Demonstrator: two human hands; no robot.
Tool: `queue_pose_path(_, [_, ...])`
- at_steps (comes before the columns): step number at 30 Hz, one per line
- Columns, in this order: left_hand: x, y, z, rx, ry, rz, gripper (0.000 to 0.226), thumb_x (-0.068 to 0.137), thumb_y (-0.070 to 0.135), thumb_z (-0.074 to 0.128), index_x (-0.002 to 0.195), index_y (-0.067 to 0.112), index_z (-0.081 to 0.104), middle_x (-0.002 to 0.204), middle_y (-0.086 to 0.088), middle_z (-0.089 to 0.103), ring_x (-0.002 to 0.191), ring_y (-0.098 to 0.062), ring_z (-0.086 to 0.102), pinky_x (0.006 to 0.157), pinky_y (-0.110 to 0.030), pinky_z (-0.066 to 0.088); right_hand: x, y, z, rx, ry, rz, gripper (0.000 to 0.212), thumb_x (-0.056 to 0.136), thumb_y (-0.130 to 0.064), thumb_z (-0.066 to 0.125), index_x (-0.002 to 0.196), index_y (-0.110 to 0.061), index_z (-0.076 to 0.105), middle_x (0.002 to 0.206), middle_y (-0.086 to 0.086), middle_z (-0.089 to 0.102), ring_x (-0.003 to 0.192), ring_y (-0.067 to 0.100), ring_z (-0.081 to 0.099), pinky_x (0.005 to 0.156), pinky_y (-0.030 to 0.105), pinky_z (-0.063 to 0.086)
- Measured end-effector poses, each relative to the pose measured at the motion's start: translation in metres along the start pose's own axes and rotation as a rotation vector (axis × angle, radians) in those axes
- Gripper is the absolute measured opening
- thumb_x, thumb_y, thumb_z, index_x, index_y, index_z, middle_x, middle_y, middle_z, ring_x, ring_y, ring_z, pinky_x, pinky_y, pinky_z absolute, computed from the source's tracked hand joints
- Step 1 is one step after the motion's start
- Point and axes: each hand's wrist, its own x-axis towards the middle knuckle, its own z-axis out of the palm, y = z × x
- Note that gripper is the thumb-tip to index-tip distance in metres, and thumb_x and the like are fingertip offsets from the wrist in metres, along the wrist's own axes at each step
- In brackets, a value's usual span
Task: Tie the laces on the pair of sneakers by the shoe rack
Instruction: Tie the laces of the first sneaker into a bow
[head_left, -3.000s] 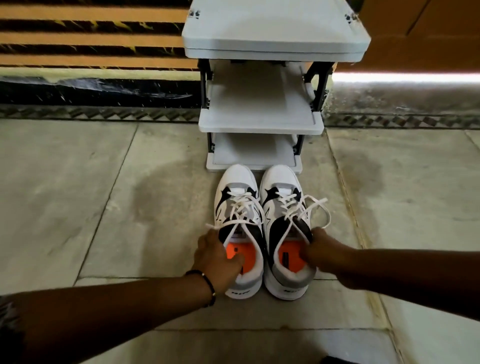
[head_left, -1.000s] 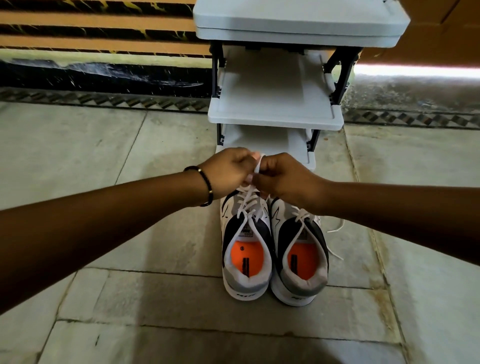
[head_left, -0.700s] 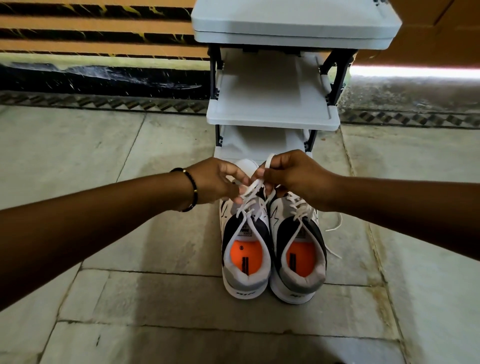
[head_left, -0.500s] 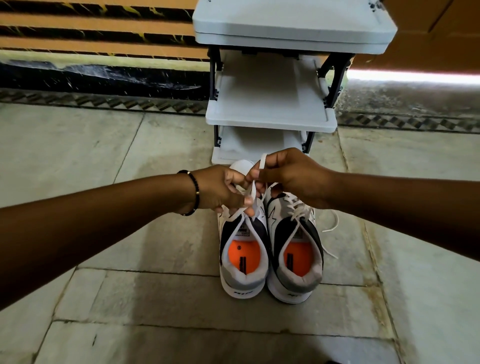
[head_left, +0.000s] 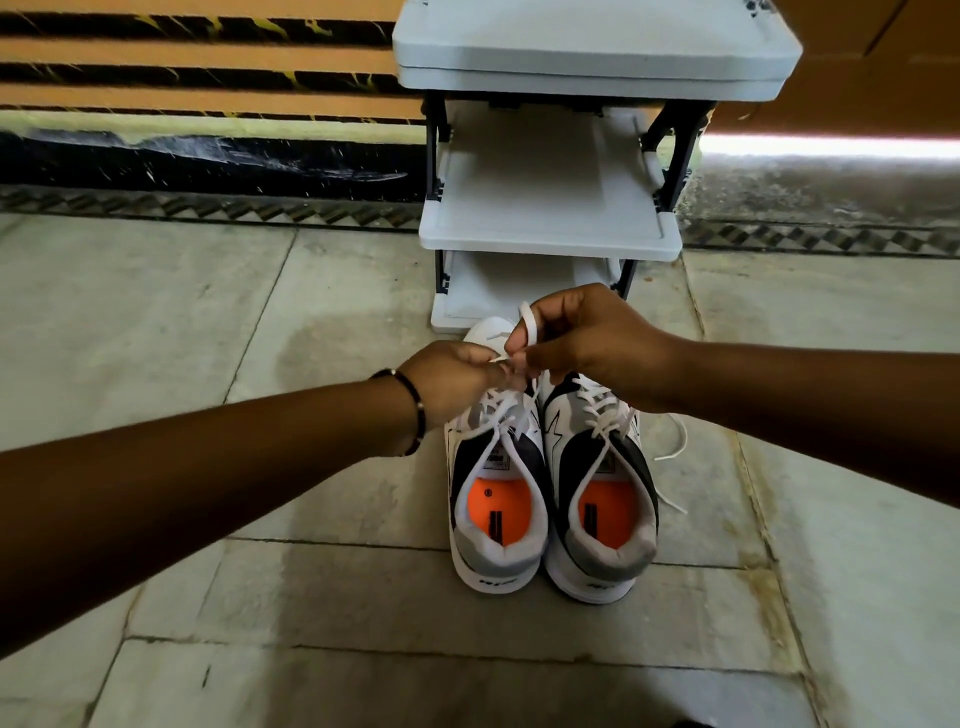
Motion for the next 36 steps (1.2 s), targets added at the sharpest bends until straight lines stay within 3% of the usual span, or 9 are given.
queue_pose_path(3, [-0.002,0.003,-0.005,-0.162,-0.028,-0.170,0.013,0.085,0.019,0.050,0.093,0.023,0.059,0.077,0.005,0.046,0.060,-0.007,0.034,0.047,-0.015,0.028,0.002,0.002,-0.004,-0.012,0.036,-0.014,0.012,0.075,0.008,0.067,0.078,-0.004,0.068,0.066,0.004,0.069,0.067,0.020,0.063,0.058,0.028,0.050])
queue_pose_path(7, [-0.004,0.005,-0.004,-0.321,-0.071,-0.275,0.017,0.085,0.040,0.052,0.078,0.027,0.060,0.078,0.011,0.057,0.074,-0.007,0.046,0.072,-0.029,0.032,0.001,0.002,-0.004,-0.031,0.044,-0.028,0.007,0.076,0.004,0.068,0.081,0.000,0.066,0.066,0.003,0.067,0.063,0.017,0.062,0.054,0.025,0.052])
queue_pose_path(11, [0.000,0.007,-0.004,-0.426,-0.033,-0.223,0.020,0.089,0.040,0.046,0.088,0.024,0.058,0.088,0.009,0.064,0.085,-0.004,0.057,0.094,-0.038,0.025,0.000,0.002,0.001,-0.142,0.123,-0.041,0.020,0.081,-0.015,0.068,0.079,0.004,0.063,0.064,0.007,0.064,0.058,0.017,0.059,0.052,0.027,0.051])
queue_pose_path(14, [0.002,0.004,-0.007,-0.476,-0.009,-0.193,0.017,0.091,0.035,0.045,0.085,0.024,0.056,0.087,0.009,0.065,0.086,-0.004,0.060,0.085,-0.033,0.028,0.000,0.000,0.000,-0.174,0.181,0.015,0.027,0.082,-0.022,0.067,0.075,0.004,0.062,0.065,0.014,0.066,0.057,0.023,0.057,0.055,0.036,0.053])
queue_pose_path(20, [0.002,-0.014,-0.017,-0.518,0.137,-0.099,0.017,0.092,0.026,0.046,0.075,0.025,0.050,0.067,0.015,0.071,0.062,0.004,0.067,0.062,-0.025,0.035,-0.004,0.004,-0.011,-0.369,0.292,0.112,0.027,0.078,-0.015,0.066,0.065,0.007,0.057,0.057,0.013,0.056,0.043,0.015,0.047,0.040,0.018,0.037])
queue_pose_path(26, [0.005,-0.045,-0.045,-0.225,0.312,-0.174,0.020,0.093,0.015,0.045,0.074,0.016,0.053,0.040,0.010,0.064,0.041,0.001,0.060,0.046,-0.018,0.042,-0.020,0.020,-0.020,-0.864,0.146,0.241,0.026,0.077,-0.022,0.066,0.059,-0.007,0.054,0.060,0.006,0.054,0.056,0.020,0.052,0.048,0.024,0.036])
queue_pose_path(30, [0.009,-0.065,-0.044,0.317,0.196,-0.343,0.042,0.092,0.026,0.047,0.125,0.000,0.044,0.115,-0.020,0.061,0.100,-0.029,0.059,0.077,-0.036,0.048,-0.023,0.025,-0.016,-1.021,0.167,0.136,0.045,0.077,-0.039,0.068,0.110,-0.013,0.052,0.109,0.008,0.058,0.092,0.027,0.060,0.071,0.034,0.047])
queue_pose_path(33, [0.008,-0.070,-0.028,0.930,0.097,0.022,0.058,0.092,0.020,0.043,0.143,0.007,0.017,0.145,-0.020,0.036,0.128,-0.036,0.040,0.104,-0.044,0.038,-0.026,0.018,-0.005,-1.146,0.145,-0.115,0.056,0.080,-0.041,0.063,0.127,-0.017,0.045,0.125,0.007,0.050,0.112,0.026,0.051,0.090,0.039,0.042])
queue_pose_path(36, [0.010,-0.066,-0.012,0.955,0.001,0.349,0.056,0.089,0.012,0.047,0.141,0.023,0.029,0.148,-0.006,0.036,0.134,-0.028,0.034,0.109,-0.042,0.033,-0.020,0.023,0.010,-1.110,-0.033,-0.081,0.036,0.082,-0.043,0.060,0.111,-0.023,0.060,0.117,0.002,0.061,0.112,0.023,0.051,0.093,0.040,0.040])
